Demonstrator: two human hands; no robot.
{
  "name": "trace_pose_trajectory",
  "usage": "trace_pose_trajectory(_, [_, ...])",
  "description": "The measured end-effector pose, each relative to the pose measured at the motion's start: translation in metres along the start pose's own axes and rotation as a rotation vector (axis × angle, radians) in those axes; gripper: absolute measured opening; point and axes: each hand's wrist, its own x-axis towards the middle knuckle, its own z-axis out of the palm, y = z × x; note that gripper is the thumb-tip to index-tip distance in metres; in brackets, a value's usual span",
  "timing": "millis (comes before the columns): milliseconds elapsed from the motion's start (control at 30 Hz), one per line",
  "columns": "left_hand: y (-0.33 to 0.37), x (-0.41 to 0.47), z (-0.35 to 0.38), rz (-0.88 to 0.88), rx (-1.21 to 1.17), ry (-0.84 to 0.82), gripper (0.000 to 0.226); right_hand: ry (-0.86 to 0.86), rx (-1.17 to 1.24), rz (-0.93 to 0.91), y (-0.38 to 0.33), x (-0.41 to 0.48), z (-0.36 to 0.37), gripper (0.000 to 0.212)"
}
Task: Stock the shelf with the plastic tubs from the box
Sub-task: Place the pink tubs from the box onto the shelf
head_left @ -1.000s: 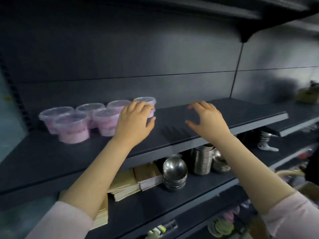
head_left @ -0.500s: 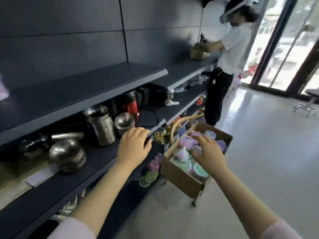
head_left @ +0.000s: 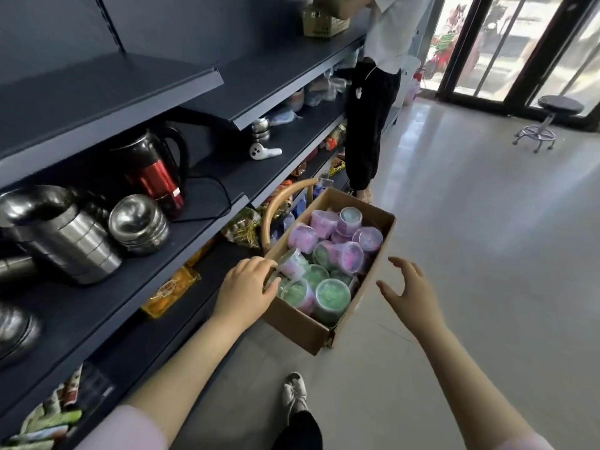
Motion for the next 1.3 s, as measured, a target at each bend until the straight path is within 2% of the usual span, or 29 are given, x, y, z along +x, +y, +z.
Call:
trace_pose_trajectory(267, [-0.050, 0.100, 0.074, -0.158, -0.115, -0.127, 0.035, -0.067, -0.010, 0.112, 0.038, 0.109, 0.042, 0.051])
trace_pose_trajectory(367, [-0.061, 0.130, 0.098, -0.177, -0.166, -0.174, 0.038, -0.092, 0.081, 0.178, 0.045, 0.135, 0.070, 0.050])
trace_pose_trajectory(500, [-0.073, 0.167, 0.129, -0.237, -0.208, -0.252, 0.045, -0.132, 0.286, 0.376, 0.071, 0.160, 0.110, 0.054])
trace_pose_trajectory(633, [-0.084, 0.203, 0.174, -0.346, -0.290, -0.305, 0.049, -0.214, 0.313, 0.427, 0.101, 0.203, 0.147, 0.055])
trace_pose_trajectory(733, [-0.084, 0.228, 0.212, -0.430, -0.360, -0.318, 0.051, -0.253, 0.335, 0.421, 0.122, 0.244, 0.173, 0.056])
trace_pose_trajectory(867, [-0.077, 0.260, 0.260, -0.507, -0.434, -0.308, 0.056, -0.395, 0.275, 0.388, 0.156, 0.293, 0.203, 0.063])
trace_pose_trajectory(1000, [-0.071, 0.281, 0.296, -0.537, -0.402, -0.299, 0.058, -0.532, 0.163, 0.334, 0.184, 0.317, 0.222, 0.067])
trace_pose_trajectory(1300, [-0.071, 0.293, 0.329, -0.603, -0.376, -0.253, 0.074, -0.537, 0.066, 0.212, 0.201, 0.336, 0.233, 0.050])
